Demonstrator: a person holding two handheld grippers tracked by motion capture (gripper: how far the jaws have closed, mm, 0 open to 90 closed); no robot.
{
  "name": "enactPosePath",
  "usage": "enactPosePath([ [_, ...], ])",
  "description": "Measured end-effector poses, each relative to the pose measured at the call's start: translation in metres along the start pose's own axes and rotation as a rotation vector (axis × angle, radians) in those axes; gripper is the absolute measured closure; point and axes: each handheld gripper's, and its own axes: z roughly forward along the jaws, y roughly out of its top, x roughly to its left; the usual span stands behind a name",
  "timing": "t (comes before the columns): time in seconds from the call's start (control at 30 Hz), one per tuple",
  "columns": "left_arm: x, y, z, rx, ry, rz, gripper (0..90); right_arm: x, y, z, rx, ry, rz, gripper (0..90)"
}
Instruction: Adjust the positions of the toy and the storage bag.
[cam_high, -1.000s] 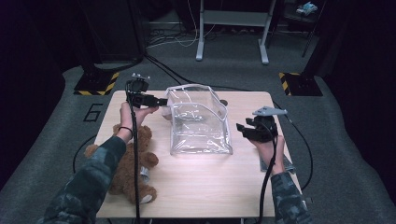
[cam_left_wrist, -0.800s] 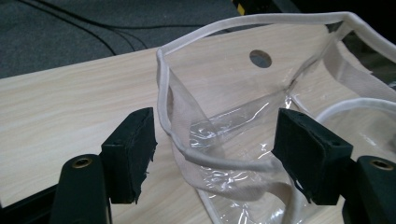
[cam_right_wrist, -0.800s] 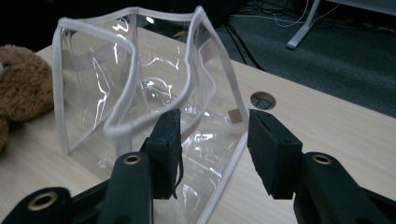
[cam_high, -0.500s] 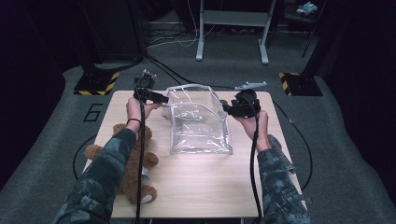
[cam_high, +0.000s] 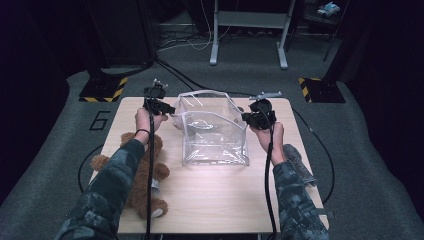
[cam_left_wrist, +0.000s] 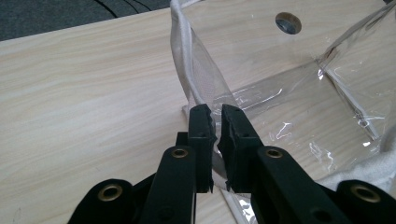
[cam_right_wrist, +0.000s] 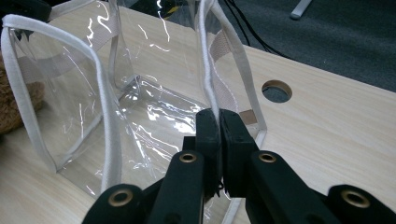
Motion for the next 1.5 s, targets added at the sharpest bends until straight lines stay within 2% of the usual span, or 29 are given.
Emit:
enactPosePath([
  [0.27,-0.007,-0.001,-0.007,0.019,-0.027,0.036,85.9,-0.001,-0.010,-0.013,0.003,0.038,0.052,87.2],
  [0.43,-0.011,-0.005,-0.014,0.038,-0.054,0.050,86.3,0.000,-0.017,-0.021,0.000,0.057,0.054,87.1],
  [0.57,-0.014,-0.012,-0.019,0.036,-0.046,0.087,86.4,0.005,-0.021,-0.026,0.008,0.064,0.057,87.2],
  [0.77,-0.012,-0.016,-0.023,0.033,-0.051,0.079,86.5,0.018,-0.025,-0.031,0.002,0.072,0.049,86.8],
  [0.83,-0.010,-0.016,-0.023,0.030,-0.057,0.062,84.7,0.021,-0.028,-0.032,-0.005,0.077,0.034,80.7],
  [0.9,-0.008,-0.017,-0.024,0.027,-0.064,0.062,74.6,0.020,-0.029,-0.034,-0.022,0.071,0.042,68.3],
  [0.97,-0.008,-0.018,-0.027,0.029,-0.053,0.047,56.5,0.018,-0.031,-0.038,-0.039,0.078,0.056,56.6],
  [1.0,-0.005,-0.018,-0.031,0.031,-0.051,0.058,50.5,0.017,-0.032,-0.041,-0.040,0.068,0.047,51.5],
  [1.03,-0.004,-0.019,-0.033,0.022,-0.045,0.049,43.2,0.015,-0.035,-0.046,-0.042,0.055,0.046,44.3],
  [1.07,-0.002,-0.021,-0.036,0.014,-0.040,0.049,38.4,0.014,-0.036,-0.048,-0.050,0.049,0.054,41.9],
  [1.3,0.004,-0.035,-0.056,-0.029,-0.054,0.052,22.8,-0.002,-0.060,-0.077,-0.117,0.020,0.073,25.9],
  [1.43,0.007,-0.045,-0.066,-0.049,-0.056,0.049,16.4,-0.004,-0.079,-0.082,-0.105,0.007,0.059,19.3],
  [1.5,0.006,-0.050,-0.071,-0.059,-0.039,0.047,15.2,-0.003,-0.090,-0.081,-0.099,0.002,0.057,17.1],
])
